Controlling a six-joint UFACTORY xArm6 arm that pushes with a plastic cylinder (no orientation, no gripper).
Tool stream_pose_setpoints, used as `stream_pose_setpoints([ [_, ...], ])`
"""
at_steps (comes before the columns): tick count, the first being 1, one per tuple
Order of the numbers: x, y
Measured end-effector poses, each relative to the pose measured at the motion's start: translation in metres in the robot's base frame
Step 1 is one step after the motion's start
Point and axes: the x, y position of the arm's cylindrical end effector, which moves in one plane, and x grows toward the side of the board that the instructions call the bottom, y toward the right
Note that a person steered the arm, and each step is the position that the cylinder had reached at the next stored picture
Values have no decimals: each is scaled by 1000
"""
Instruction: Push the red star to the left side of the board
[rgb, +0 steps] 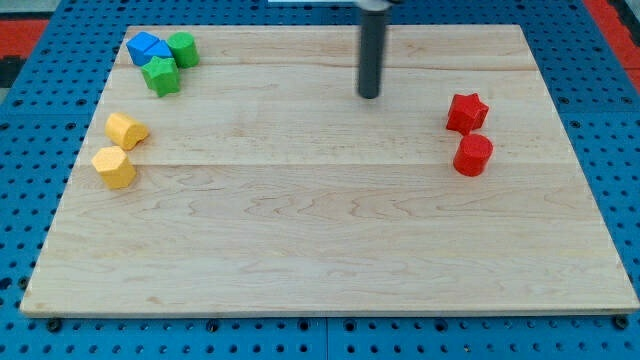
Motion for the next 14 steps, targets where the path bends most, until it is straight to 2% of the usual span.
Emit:
stream_pose_setpoints([
  [2,-11,73],
  [3,-53,126],
  [4,-52,207],
  [5,-45,256],
  [6,-21,255],
  [7,8,247],
  [9,10,227],
  [12,59,108],
  [13,22,-3],
  [14,-11,-22],
])
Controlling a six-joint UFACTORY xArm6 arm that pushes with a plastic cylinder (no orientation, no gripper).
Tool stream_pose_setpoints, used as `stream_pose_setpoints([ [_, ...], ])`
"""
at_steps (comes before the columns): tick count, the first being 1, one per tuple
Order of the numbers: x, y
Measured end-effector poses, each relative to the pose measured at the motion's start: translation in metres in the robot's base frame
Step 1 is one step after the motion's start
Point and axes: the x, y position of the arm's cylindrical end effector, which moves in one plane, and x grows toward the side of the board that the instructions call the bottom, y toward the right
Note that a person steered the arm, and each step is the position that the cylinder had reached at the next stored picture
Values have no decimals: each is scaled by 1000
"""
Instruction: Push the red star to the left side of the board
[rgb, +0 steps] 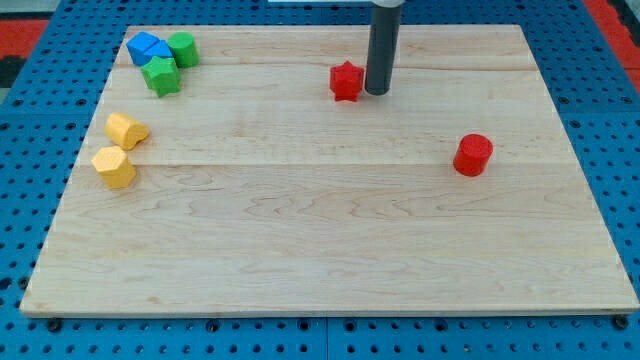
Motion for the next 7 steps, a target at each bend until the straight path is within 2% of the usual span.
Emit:
stream_pose_setpoints([
  [1,-9,-96],
  [2,-16,-161],
  [3,-6,-155],
  [4,31,-30],
  [5,42,118],
  [6,95,205],
  [7,126,134],
])
